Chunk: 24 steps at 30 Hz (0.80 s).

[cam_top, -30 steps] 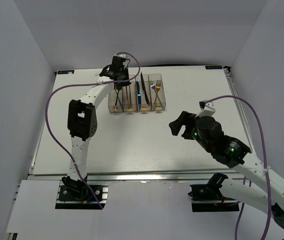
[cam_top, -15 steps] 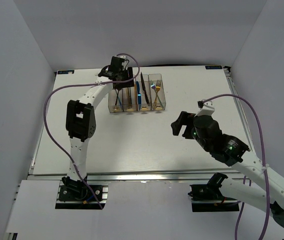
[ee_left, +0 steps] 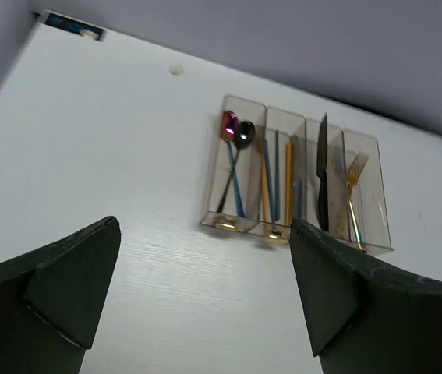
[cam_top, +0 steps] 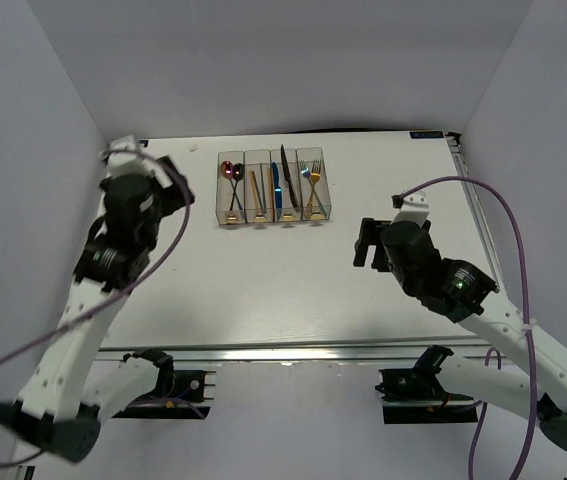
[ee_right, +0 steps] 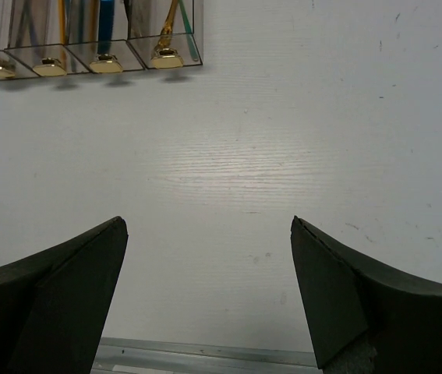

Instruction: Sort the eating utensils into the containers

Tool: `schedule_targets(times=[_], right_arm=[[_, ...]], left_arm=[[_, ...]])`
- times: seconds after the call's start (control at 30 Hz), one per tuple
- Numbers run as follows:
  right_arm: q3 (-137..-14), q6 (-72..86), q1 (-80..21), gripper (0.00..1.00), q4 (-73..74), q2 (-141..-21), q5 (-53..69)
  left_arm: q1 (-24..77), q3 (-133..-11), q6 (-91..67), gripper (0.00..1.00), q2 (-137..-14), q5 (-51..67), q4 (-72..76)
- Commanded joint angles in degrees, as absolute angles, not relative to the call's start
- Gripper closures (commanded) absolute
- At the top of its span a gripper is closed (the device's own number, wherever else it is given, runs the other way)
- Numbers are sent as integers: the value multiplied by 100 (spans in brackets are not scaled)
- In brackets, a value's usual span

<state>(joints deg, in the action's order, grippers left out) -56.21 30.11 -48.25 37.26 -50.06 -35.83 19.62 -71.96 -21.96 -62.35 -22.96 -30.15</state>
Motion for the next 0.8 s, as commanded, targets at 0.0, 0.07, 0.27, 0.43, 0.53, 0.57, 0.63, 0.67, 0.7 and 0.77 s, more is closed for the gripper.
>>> schedule_targets(times=[0.0, 0.07, 0.27, 0.43, 0.53, 0.57, 0.63, 0.67, 0.7, 0.77], right_arm=[[-5731, 2725, -4799, 11, 3911, -4878, -3726], [-5590, 2663, -4799, 11, 3867, -4895, -3867], [-5432, 2698, -4799, 11, 3798, -4800, -3657], [-5186, 2654, -4799, 11, 3735, -4544, -3569], [-5142, 2584, -4799, 11, 3744, -4518, -3507], [-5072, 2575, -4799, 10, 3753, -4518, -3524], [-4993, 2540, -4799, 11, 3674, -4526, -3568], [-4931, 2584, -4799, 11, 3665, -4544, -3568], [-4887, 2601, -4799, 11, 3630, -4544, -3621], [-4843, 2654, -4799, 11, 3604, -4561, -3674]], left_arm=[[1934, -6269, -2128, 2, -5241, -3269, -3190], [1934, -5925, -1943, 2, -4862, -3453, -3321], [1934, -5206, -2118, 2, -3807, -3841, -3710], [1934, -4554, -2346, 2, -3017, -4122, -3621], [1934, -4552, -2417, 2, -2892, -4157, -3638], [1934, -4535, -2417, 2, -2883, -4166, -3586], [1934, -4482, -2391, 2, -2900, -4061, -3586], [1934, -4500, -2399, 2, -2953, -4052, -3621], [1934, -4491, -2408, 2, -2962, -4034, -3621], [1934, -4456, -2408, 2, -2936, -4008, -3586]])
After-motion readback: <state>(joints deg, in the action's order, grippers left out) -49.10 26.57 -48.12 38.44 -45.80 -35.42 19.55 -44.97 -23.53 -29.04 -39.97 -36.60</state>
